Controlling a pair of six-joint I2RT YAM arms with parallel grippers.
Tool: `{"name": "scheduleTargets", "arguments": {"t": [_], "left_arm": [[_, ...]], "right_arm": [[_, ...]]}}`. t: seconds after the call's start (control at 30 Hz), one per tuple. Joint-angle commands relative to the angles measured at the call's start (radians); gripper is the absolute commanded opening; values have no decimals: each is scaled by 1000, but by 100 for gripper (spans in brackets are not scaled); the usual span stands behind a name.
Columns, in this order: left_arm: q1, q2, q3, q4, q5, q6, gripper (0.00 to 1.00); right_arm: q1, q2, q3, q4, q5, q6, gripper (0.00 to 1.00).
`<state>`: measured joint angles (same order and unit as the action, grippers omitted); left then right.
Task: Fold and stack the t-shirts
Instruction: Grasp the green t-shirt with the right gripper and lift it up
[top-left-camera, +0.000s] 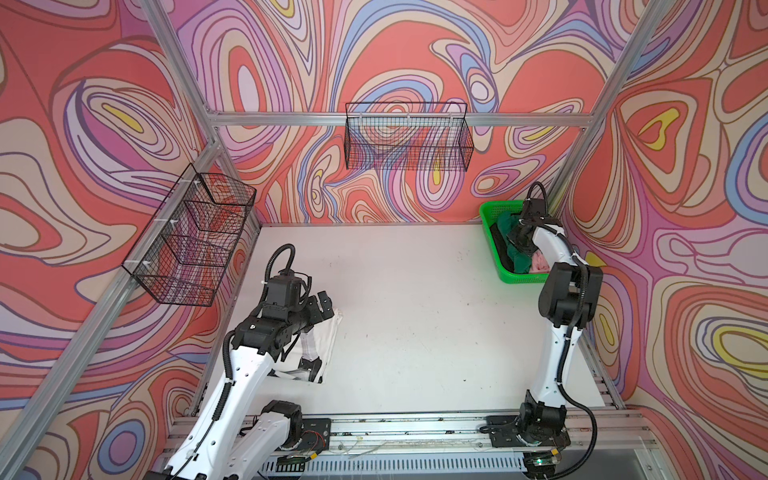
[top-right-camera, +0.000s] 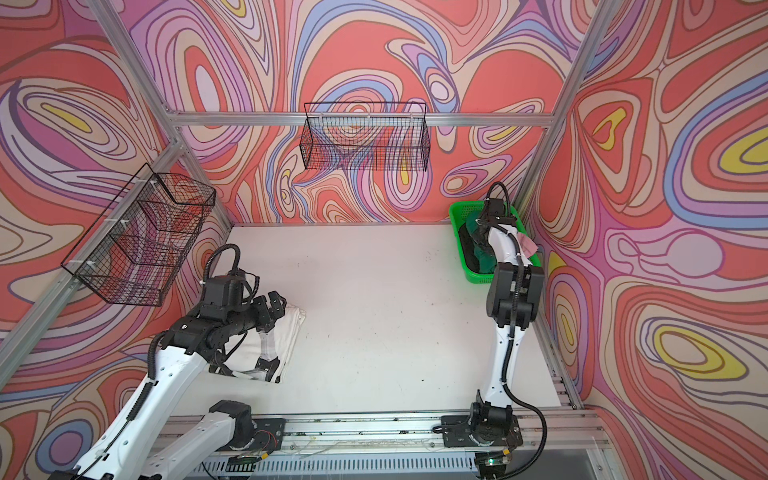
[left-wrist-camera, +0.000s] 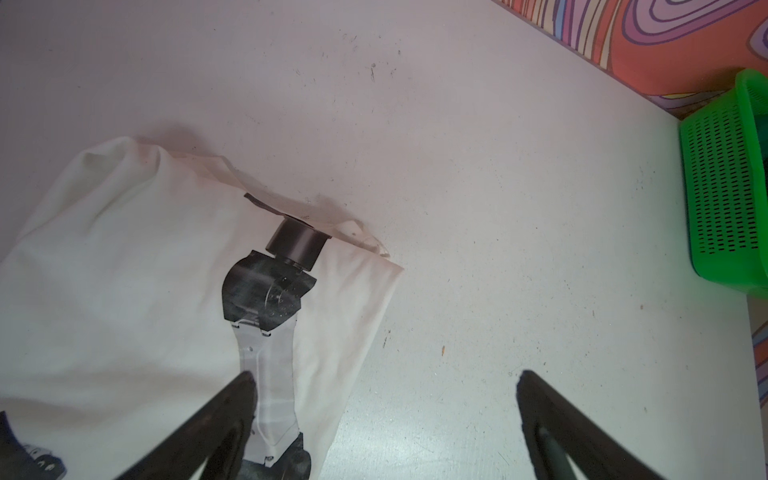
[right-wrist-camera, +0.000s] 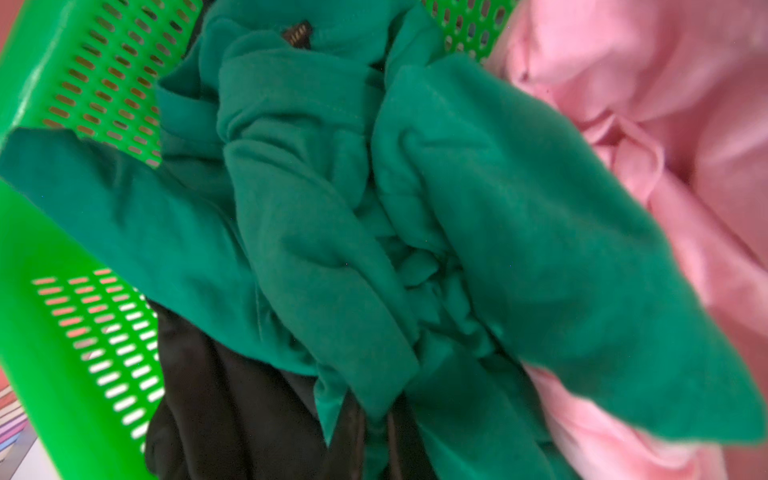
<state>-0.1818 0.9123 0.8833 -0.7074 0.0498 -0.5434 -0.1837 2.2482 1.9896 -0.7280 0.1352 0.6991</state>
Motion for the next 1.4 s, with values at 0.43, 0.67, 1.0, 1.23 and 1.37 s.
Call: {"name": "scheduleTargets", "arguments": {"t": [0.43, 0.67, 1.0, 1.23, 1.37], "left_arm": [[14, -19, 22, -1, 46, 15, 99], [13, -9, 19, 5, 57, 14, 99], [13, 0, 19, 10, 65, 15, 100], [15, 6, 19, 12, 73, 14, 100], [15, 2, 19, 13, 74, 15, 100]], "right_arm": [[93, -542, -334, 287, 91, 55, 0], [96, -564, -278, 294, 82, 19, 0], [161, -664, -240, 226, 89, 5, 0], [177, -763, -541, 255, 40, 34, 27], [183, -798, -676, 256, -1, 32, 42]]}}
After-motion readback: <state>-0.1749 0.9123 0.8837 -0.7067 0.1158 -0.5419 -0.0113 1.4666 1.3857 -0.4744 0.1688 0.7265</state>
